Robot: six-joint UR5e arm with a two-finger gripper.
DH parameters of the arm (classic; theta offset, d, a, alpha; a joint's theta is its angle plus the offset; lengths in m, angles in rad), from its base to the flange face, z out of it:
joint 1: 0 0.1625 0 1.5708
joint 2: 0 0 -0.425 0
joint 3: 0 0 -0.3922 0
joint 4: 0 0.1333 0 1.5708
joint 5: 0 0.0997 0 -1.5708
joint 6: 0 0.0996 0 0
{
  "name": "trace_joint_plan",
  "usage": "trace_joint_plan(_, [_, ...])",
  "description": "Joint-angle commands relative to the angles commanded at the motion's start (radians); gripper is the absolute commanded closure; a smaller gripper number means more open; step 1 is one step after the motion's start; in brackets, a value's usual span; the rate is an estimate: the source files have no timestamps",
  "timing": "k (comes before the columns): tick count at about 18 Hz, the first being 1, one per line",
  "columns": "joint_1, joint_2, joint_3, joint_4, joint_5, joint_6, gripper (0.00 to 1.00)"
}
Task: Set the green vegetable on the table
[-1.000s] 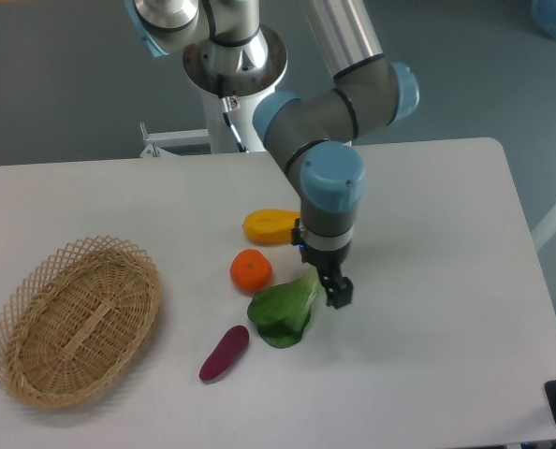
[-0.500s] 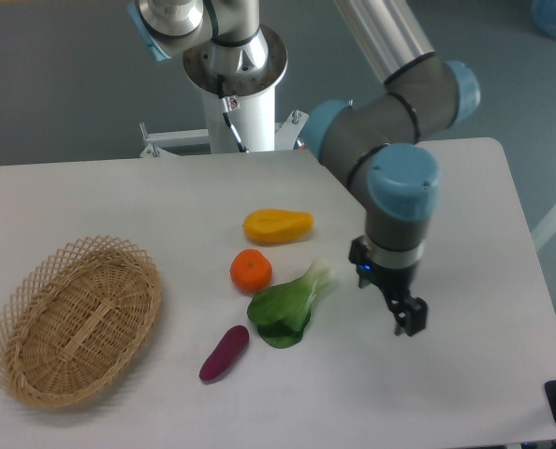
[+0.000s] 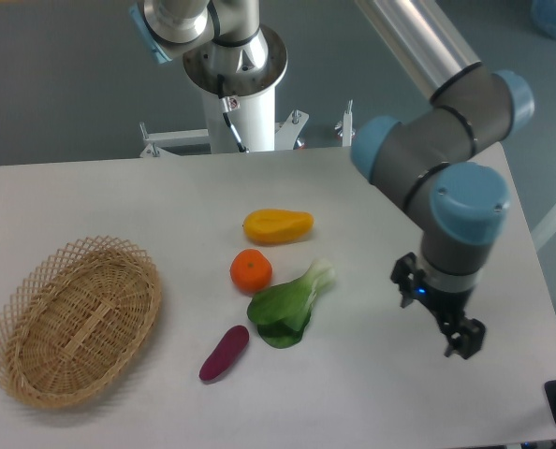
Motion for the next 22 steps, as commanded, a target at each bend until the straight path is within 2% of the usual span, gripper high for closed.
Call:
trace_joint_plan(5, [0.017, -0.049, 0.114, -0.101, 0.005, -0.035, 0.0])
trace_joint_plan(9, [0.037, -0.084, 0.164, -0.121, 0.006, -0.038, 0.0])
trace_joint_plan(22, [0.046, -0.095, 0.154, -0.12, 0.006, -0.043, 0.0])
